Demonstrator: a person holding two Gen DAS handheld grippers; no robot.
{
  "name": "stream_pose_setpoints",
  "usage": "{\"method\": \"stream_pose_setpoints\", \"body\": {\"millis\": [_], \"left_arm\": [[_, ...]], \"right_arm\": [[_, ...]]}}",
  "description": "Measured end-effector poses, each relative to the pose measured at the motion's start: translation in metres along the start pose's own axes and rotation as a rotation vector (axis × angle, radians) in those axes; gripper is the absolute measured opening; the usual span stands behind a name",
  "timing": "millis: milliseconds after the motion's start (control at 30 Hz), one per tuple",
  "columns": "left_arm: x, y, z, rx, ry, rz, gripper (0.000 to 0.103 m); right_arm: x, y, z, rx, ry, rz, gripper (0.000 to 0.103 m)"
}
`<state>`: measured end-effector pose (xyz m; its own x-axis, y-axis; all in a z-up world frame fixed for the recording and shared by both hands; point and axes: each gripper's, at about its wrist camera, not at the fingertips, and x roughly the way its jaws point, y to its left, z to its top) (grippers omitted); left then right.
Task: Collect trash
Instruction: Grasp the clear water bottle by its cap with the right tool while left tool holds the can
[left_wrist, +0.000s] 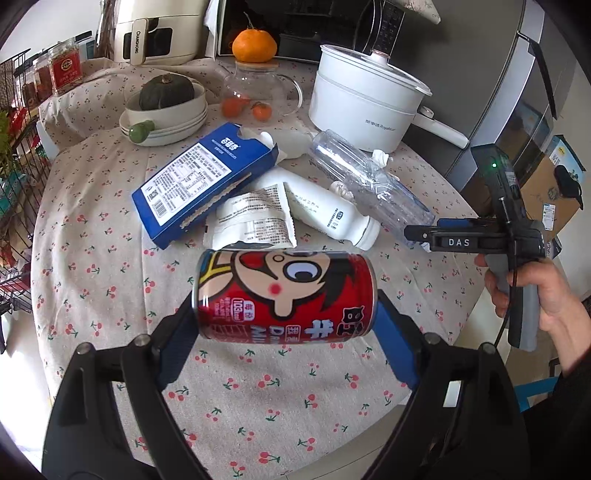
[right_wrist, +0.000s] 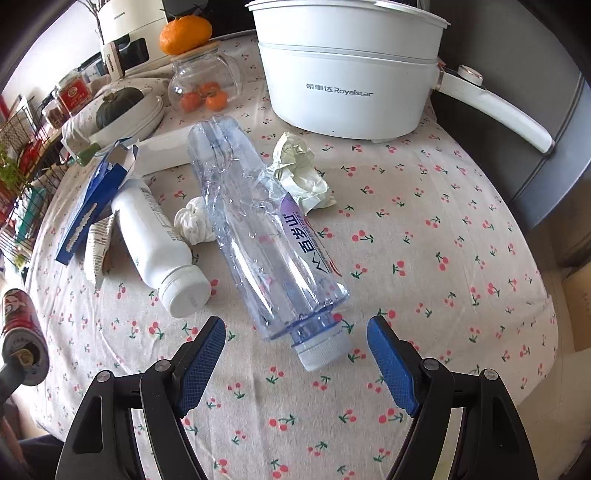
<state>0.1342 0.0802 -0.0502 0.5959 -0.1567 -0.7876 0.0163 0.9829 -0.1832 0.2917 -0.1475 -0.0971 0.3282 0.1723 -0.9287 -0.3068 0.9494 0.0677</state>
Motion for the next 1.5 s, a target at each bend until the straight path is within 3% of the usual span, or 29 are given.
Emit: {"method": "stream_pose_setpoints", "body": {"millis": [233,367,800,1133,1500], "left_arm": [[-0.008,0.013,0.0,-0.023,-0.008,-0.006,0.088],[-0.012,0.017,0.001,-0.036,-0.02,-0.01,0.088],[-0.033,0.005,0.002,-0.051,-0.08,-0.056,0.088],[-0.038,-0.012,0.0,-0.029,-0.093,-0.091,0.088],[-0.024,-0.06,-0.005,0.051,-0.061,-0.143,0.088]], "right_arm": [[0.032,-0.005,0.01,0.002,0.012,0.009,0.08],[0.03,-0.008,0.006,0.011,-0.003,0.048,0.07],[-0.08,-0.016,-0.016,0.005,-0.212,0.114,0.067],[-0.14,-0.012,-0.046,-0.059,-0.276,0.052,0.066],[-0.19,-0.072,-0.106,0.03,-0.336,0.055,0.064]]}}
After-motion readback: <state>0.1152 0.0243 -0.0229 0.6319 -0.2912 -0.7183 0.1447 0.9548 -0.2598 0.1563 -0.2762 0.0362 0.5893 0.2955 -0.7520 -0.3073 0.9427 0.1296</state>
